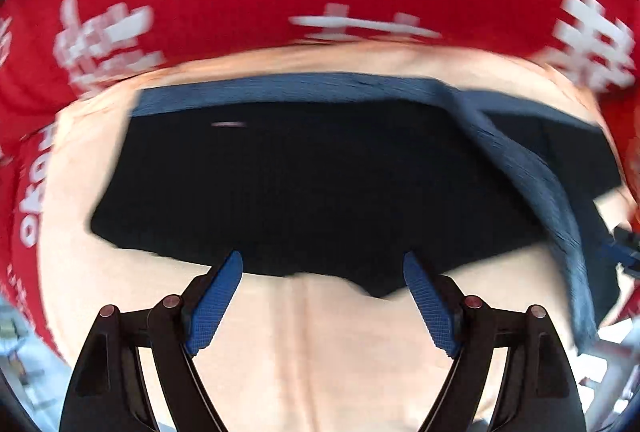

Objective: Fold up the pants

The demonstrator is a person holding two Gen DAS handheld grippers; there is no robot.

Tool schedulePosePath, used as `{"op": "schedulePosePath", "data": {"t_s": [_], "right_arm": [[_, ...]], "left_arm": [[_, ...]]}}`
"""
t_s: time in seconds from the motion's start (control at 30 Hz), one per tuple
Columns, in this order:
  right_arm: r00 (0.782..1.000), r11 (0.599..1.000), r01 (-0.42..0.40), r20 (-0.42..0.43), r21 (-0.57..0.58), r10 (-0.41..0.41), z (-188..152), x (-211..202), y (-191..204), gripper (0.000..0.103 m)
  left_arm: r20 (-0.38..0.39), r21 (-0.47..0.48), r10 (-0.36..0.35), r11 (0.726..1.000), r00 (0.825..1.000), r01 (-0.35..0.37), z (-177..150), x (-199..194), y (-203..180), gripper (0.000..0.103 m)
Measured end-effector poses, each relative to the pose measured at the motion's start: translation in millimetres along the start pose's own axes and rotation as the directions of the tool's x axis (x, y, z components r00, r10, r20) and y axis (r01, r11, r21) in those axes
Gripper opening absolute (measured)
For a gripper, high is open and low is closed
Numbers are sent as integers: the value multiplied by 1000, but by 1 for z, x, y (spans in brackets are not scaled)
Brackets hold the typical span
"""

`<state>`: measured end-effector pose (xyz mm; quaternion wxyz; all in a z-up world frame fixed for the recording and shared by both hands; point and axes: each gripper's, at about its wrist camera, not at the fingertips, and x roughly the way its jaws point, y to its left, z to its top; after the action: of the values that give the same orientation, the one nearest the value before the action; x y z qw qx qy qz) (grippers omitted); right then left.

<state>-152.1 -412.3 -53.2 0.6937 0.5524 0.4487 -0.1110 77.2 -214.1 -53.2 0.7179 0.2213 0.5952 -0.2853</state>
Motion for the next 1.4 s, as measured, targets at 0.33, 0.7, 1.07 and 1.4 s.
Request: {"op": "schedulePosePath", "data": {"t_s": [0.33, 0.7, 1.07, 1.4], "right_arm": [[975, 950, 143, 125, 279, -183, -125, -74, -126, 54], [979, 931, 38, 171, 364, -107, -165, -68, -199, 54], [978, 927, -164, 181, 337, 107, -142, -85, -211, 10], [951, 984, -169, 271, 53, 149, 7, -184, -130, 9]], "left_arm": [[-87, 246, -321, 910, 943, 333, -17, 6, -136, 84], [-233, 219, -432, 850, 871, 479, -30, 46, -237, 84], [-242, 106, -491, 844, 837, 525, -21, 51, -255, 29], [-14, 139, -497, 859, 868, 494, 77, -12, -279, 29]]}}
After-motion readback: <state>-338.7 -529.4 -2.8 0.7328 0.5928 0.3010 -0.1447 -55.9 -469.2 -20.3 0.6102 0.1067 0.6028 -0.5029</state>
